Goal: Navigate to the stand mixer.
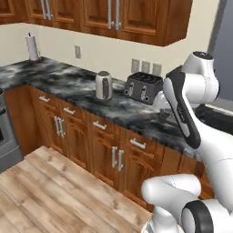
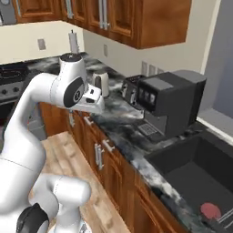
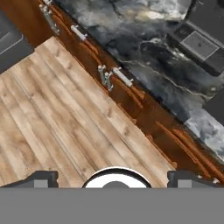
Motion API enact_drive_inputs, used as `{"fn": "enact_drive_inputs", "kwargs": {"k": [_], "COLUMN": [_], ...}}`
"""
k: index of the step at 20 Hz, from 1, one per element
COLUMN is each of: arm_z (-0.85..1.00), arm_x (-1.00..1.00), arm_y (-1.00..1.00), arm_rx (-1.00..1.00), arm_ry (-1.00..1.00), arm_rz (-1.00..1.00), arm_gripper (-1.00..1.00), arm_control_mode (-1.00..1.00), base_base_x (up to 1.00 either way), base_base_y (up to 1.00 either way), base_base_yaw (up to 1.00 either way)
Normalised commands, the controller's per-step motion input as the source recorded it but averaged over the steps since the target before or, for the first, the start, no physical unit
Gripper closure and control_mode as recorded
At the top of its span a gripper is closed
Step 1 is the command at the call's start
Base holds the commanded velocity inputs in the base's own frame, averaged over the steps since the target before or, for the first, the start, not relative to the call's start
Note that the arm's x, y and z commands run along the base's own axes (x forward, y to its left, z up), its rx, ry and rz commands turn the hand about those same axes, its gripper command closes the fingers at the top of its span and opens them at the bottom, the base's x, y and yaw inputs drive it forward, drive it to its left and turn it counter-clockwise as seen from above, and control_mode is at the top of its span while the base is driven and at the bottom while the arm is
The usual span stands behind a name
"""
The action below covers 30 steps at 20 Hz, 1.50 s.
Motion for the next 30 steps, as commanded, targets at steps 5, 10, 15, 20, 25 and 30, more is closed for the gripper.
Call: {"fn": "enact_drive_inputs", "kwargs": {"k": [5,10,15,20,25,30], "arm_z": [0.0,0.0,0.0,0.0,0.0,0.0], "arm_x": [0.0,0.0,0.0,0.0,0.0,0.0], "arm_y": [0.0,0.0,0.0,0.0,0.0,0.0], "arm_rx": [0.0,0.0,0.0,0.0,0.0,0.0], "arm_ry": [0.0,0.0,0.0,0.0,0.0,0.0], "arm_rz": [0.0,0.0,0.0,0.0,0.0,0.0], "arm_gripper": [-1.0,-1.0,-1.0,-1.0,-1.0,-1.0], "arm_control_mode": [1.0,1.0,1.0,1.0,1.0,1.0], "base_base_x": [-0.02,-0.02,-0.02,-0.02,-0.02,-0.01], "base_base_y": [0.0,0.0,0.0,0.0,0.0,0.0], "base_base_yaw": [1.0,1.0,1.0,1.0,1.0,1.0]}}
